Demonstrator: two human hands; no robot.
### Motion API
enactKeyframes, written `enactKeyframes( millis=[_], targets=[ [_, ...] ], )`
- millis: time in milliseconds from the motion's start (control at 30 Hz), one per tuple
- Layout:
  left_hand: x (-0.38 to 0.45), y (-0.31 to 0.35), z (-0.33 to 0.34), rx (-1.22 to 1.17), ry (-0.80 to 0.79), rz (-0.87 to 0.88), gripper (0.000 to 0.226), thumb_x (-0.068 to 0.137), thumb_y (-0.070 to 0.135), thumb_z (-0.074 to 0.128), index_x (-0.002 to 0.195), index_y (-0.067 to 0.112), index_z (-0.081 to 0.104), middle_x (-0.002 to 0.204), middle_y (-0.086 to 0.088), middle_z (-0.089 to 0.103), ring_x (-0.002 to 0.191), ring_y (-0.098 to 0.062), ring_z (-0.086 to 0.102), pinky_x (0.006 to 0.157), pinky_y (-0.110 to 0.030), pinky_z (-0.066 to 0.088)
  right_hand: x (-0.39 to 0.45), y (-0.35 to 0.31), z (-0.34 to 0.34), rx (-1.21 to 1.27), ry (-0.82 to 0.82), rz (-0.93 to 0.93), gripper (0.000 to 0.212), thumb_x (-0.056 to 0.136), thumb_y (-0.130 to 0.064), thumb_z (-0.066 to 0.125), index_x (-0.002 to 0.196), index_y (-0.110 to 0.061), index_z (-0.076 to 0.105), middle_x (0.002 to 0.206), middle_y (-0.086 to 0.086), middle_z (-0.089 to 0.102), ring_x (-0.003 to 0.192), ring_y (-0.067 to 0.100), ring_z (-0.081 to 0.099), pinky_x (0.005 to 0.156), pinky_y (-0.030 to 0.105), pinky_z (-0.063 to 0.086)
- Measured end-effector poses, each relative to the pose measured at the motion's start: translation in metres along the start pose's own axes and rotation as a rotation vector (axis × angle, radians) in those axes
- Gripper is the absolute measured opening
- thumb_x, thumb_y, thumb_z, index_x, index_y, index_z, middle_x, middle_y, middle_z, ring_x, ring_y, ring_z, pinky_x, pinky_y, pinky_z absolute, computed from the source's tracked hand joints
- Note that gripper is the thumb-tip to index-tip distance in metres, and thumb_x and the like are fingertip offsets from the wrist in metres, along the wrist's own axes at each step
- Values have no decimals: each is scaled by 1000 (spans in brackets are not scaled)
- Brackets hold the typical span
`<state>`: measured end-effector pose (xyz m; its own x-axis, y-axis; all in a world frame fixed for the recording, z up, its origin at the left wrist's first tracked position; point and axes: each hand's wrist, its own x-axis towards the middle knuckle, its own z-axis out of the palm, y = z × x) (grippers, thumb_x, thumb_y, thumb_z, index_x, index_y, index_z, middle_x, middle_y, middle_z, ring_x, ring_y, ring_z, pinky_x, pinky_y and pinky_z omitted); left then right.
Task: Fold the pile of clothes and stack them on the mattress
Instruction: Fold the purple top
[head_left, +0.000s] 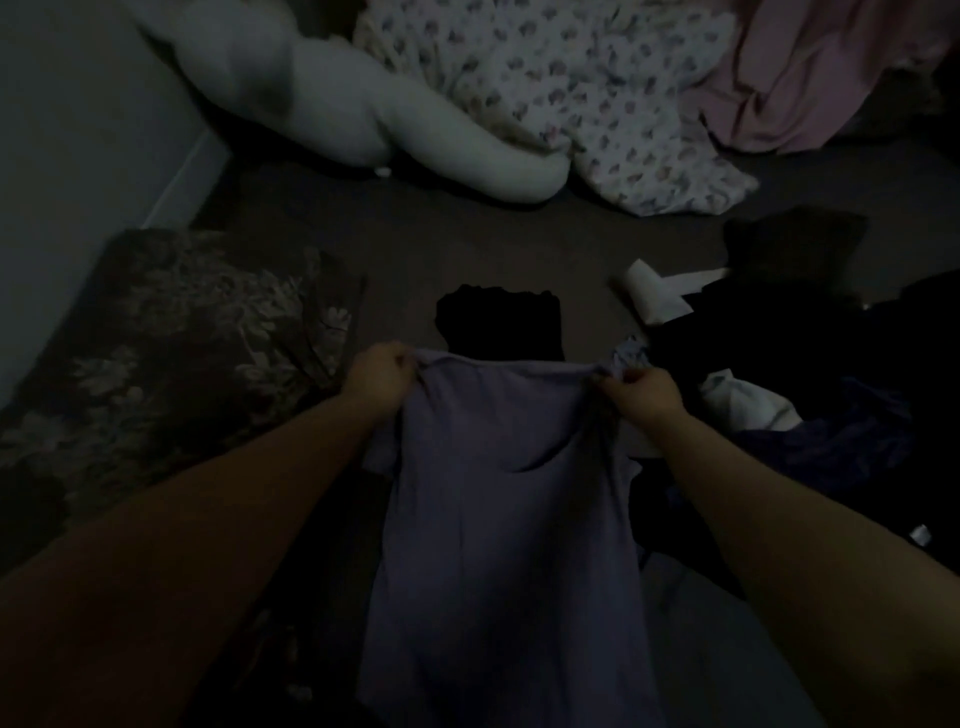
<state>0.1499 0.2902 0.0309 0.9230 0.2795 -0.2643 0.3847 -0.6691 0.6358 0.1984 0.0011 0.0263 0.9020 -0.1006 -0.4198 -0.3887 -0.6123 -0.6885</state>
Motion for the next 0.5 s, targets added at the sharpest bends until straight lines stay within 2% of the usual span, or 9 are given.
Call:
enactKeyframes(
  millis=[33, 67, 100, 133, 167, 233, 333, 433, 500],
  targets=[
    [6, 1, 13, -55, -10, 6, 32, 96, 8, 46, 126, 0, 54, 125, -18, 59, 115, -30, 55, 90, -27, 39, 9, -1, 10, 113, -47, -12, 20, 82, -14, 72, 93, -1, 60, 90, 10, 60, 83, 22, 58, 68, 29, 47],
    [7, 2, 25, -136, -45, 11, 45, 96, 7, 46, 140, 3, 37, 133, -14, 51, 121, -26, 49, 94, -22, 35, 17, 1, 19, 230, -98, -26, 44, 80, -6, 73, 118, 1, 52, 107, 10, 60, 95, 22, 58, 74, 26, 49],
    [5, -1, 40, -187, -99, 1, 56, 96, 6, 47, 147, 6, 23, 136, -9, 45, 125, -23, 45, 96, -19, 31, 20, 7, 27, 291, -142, -50, 62, 79, 0, 71, 132, 2, 40, 118, 10, 56, 104, 22, 56, 76, 21, 49],
    [0, -8, 56, -171, -138, 4, 62, 96, 6, 48, 149, 7, 15, 138, -6, 40, 128, -21, 40, 100, -19, 29, 16, 14, 34, 273, -158, -77, 67, 81, 4, 68, 138, 3, 32, 121, 11, 54, 107, 22, 54, 75, 15, 48],
    [-8, -19, 74, -105, -154, -5, 62, 96, 8, 47, 149, 7, 15, 146, -9, 33, 132, -23, 35, 106, -24, 26, 9, 23, 39, 203, -173, -90, 64, 84, 5, 64, 138, 6, 31, 121, 14, 53, 109, 23, 53, 75, 12, 45],
    [-30, -54, 109, 71, -188, -94, 61, 95, 19, 45, 149, 10, 16, 153, -15, 22, 138, -31, 26, 113, -38, 24, -7, 58, 52, 4, -152, -93, 50, 88, -1, 60, 132, 8, 40, 125, 23, 54, 116, 31, 53, 86, 20, 43],
    [-91, -80, 139, 298, -74, -134, 71, 92, 34, 52, 150, 16, 14, 157, -12, 6, 142, -33, 11, 113, -47, 21, -40, 113, 57, -211, 46, -66, 38, 86, -5, 60, 121, 6, 52, 120, 26, 52, 109, 39, 54, 90, 34, 41],
    [-133, -77, 146, 68, 68, -354, 77, 89, 38, 57, 150, 12, 17, 152, -20, 20, 135, -36, 27, 107, -47, 31, -49, 135, 48, -199, 177, -16, 37, 87, -5, 59, 121, 7, 53, 123, 27, 48, 111, 39, 50, 93, 36, 40],
    [-129, -71, 138, -158, 192, -629, 63, 94, 32, 50, 144, 1, 29, 141, -28, 37, 128, -41, 38, 103, -46, 36, -40, 132, 38, -190, 182, 96, 44, 89, -13, 60, 127, 5, 50, 128, 29, 46, 118, 42, 46, 98, 37, 37]
  ],
)
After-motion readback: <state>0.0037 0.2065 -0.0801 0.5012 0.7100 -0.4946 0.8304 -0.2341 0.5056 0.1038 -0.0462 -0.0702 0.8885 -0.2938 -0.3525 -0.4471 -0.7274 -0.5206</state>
